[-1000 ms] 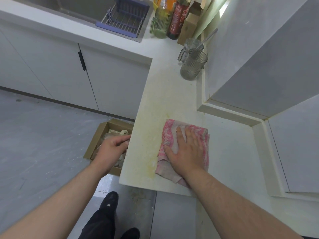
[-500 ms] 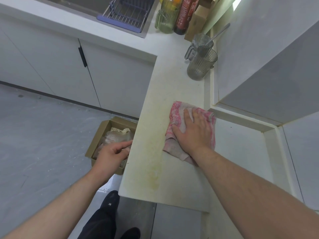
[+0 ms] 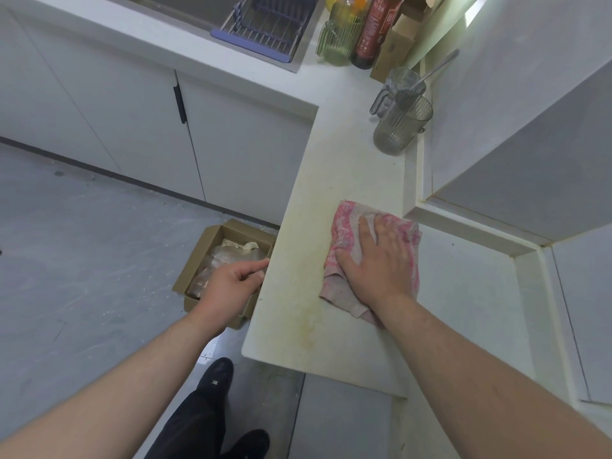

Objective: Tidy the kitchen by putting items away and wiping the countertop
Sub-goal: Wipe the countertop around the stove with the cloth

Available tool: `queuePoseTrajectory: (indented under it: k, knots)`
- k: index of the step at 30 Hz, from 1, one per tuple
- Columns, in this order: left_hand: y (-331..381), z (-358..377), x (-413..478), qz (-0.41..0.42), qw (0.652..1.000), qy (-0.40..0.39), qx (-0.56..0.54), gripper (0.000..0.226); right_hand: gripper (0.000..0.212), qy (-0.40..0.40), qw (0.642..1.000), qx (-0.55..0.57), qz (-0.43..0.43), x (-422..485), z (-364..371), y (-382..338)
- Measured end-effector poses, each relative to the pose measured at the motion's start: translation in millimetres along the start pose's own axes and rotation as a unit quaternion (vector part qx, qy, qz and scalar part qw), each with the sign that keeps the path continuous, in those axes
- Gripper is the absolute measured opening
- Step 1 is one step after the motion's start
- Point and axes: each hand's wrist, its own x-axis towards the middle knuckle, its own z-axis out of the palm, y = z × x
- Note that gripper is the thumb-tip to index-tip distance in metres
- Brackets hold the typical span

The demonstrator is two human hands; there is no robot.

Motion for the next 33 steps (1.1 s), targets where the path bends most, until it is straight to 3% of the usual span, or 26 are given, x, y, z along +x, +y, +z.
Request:
queuePoseTrajectory:
  k: [12,18,20,23,25,33]
  knots:
    - [14,-4,-28,0.053,0.994,-0.048,0.083,0.033,0.09,-0.034,0.999,0.011,-0.009,-99,6,-25]
    - [-13,-18,-56,0.039,0.988,-0.055,0.14,0.041,0.088,-0.074,0.997,0.024,-0.016,-137,6,-34]
    - [-18,-21,-61,0.04,0.986,-0.062,0.149,0.044,0.088,-0.067,0.996,0.007,-0.053,-138,4,-29]
    - [-20,-23,-65,0.041,0.984,-0.078,0.154,0.044,0.08,-0.023,0.983,-0.02,-0.18,-133,3,-18]
    - [-22,-24,-65,0.038,0.984,-0.084,0.155,0.042,0.079,-0.07,0.973,-0.012,-0.222,-129,4,-12]
    - [-34,-28,-58,0.039,0.989,-0.103,0.102,0.04,0.082,-0.078,0.981,-0.017,-0.179,-134,13,-40]
